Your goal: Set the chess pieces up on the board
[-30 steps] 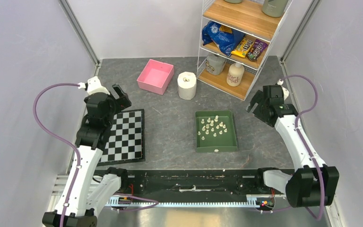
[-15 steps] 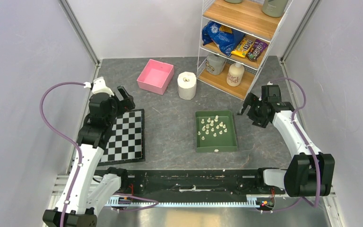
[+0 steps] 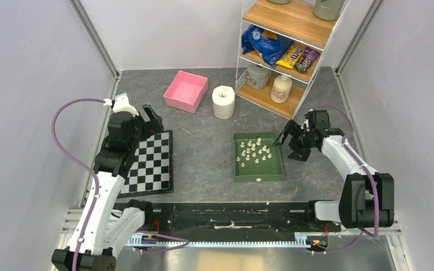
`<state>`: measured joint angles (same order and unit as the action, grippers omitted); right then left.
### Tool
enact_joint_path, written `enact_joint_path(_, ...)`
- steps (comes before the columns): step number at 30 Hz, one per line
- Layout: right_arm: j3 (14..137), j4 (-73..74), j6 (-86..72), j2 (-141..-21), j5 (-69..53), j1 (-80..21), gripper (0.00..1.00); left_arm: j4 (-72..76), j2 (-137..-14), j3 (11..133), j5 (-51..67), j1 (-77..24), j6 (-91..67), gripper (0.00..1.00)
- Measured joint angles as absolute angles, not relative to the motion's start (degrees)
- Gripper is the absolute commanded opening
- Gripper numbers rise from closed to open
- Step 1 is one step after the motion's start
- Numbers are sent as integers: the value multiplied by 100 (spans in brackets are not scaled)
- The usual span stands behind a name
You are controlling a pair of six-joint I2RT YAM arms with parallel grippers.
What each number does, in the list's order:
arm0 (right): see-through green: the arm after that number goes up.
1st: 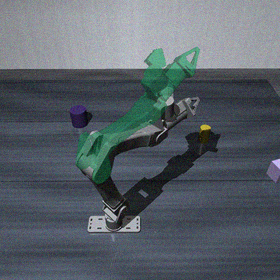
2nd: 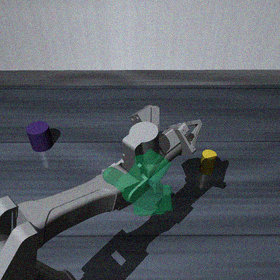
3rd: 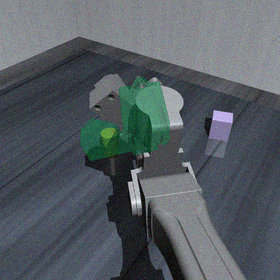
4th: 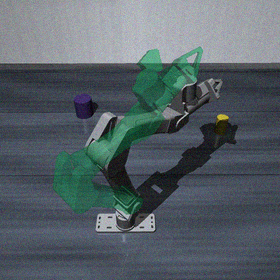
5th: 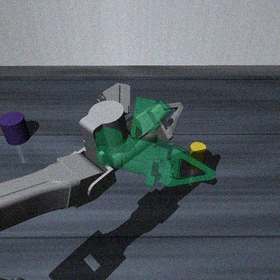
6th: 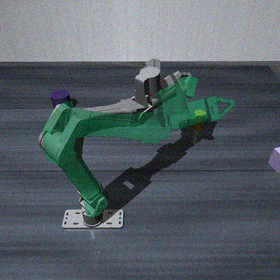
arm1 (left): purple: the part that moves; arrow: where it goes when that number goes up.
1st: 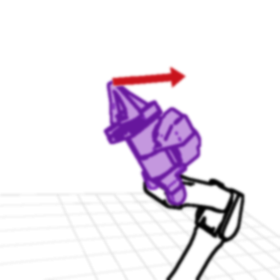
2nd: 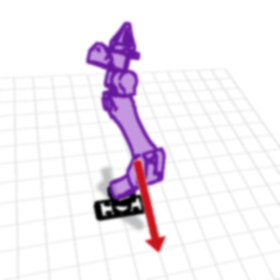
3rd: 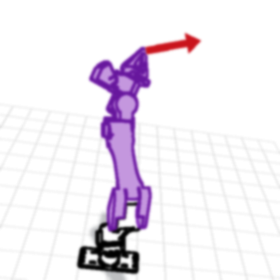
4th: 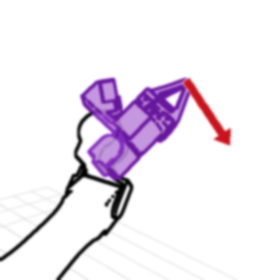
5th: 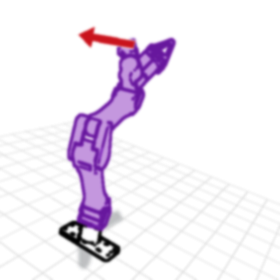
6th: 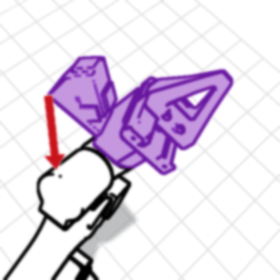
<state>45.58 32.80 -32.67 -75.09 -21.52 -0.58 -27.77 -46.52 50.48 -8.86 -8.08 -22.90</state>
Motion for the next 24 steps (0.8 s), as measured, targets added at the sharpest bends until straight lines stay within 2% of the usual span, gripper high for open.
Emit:
enact_joint_path(7, 4388, 2989, -3452, -7566, -2464, -180, 99, -2777, -4777, 5048, -845, -808, -2290, 100)
enact_joint_path(24, 4375, 2206, -4228, -8156, -2458, -1483, 99, -2777, -4838, 5022, -731, -808, -2292, 100)
